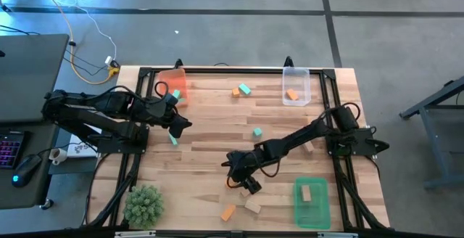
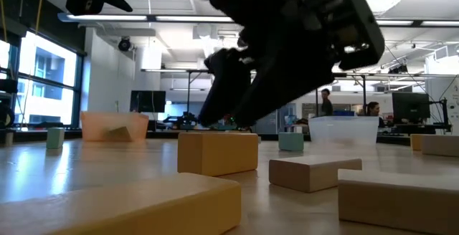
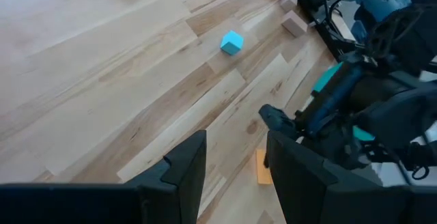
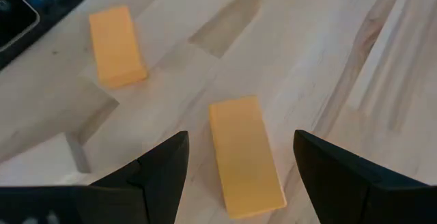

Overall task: Sort & place blocks by color
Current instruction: Put the orange block into the transparent bin

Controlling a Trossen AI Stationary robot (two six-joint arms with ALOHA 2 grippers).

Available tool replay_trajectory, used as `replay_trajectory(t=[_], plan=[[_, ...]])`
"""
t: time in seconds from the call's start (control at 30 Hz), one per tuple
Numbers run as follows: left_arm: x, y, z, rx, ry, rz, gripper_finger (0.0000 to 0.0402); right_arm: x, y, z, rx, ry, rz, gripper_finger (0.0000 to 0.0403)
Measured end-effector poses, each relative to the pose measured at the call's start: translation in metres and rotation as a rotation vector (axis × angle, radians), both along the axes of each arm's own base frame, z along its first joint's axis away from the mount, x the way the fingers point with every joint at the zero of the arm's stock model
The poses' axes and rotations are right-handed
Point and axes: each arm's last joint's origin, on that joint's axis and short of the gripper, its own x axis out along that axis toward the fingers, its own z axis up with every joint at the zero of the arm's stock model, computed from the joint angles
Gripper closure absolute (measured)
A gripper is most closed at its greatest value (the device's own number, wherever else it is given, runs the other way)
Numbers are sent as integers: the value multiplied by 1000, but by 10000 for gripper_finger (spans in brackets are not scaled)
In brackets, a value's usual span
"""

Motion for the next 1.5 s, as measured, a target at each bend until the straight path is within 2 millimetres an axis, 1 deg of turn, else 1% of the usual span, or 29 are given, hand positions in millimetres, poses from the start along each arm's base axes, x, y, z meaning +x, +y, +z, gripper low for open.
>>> replay_trajectory(t=[0.1, 0.23, 0.3, 0.4, 0.6, 0.77, 0.93, 1.03, 1.13, 1.27, 1.5], plan=[[0, 0, 0, 2, 0, 2, 261, 0, 0, -10, -8, 32, -16, 151], [0, 0, 0, 7, 0, 5, 261, 1, 0, -18, -2, 59, -39, 152], [0, 1, 0, 12, 1, 10, 261, 0, 0, -21, 2, 83, -51, 160], [0, 1, 0, 19, 1, 17, 261, 0, -1, -22, 6, 101, -61, 191], [0, 1, 0, 20, 1, 18, 261, -1, -1, -22, 28, 122, -75, 291], [0, 1, 0, 26, 3, 12, 261, -1, -2, -21, 65, 152, -123, 296], [0, 1, 0, 47, 9, -8, 261, 0, -7, -19, 120, 191, -235, 296], [0, 1, 0, 67, 17, -27, 261, 1, -14, -16, 137, 202, -328, 296], [0, 1, 0, 91, 26, -49, 261, 1, -22, -9, 127, 197, -424, 296], [0, 1, 0, 133, 38, -77, 261, -3, -33, 6, 117, 195, -545, 296], [-1, 3, 0, 243, 65, -108, 261, -14, -52, 43, 61, 118, -780, 296]])
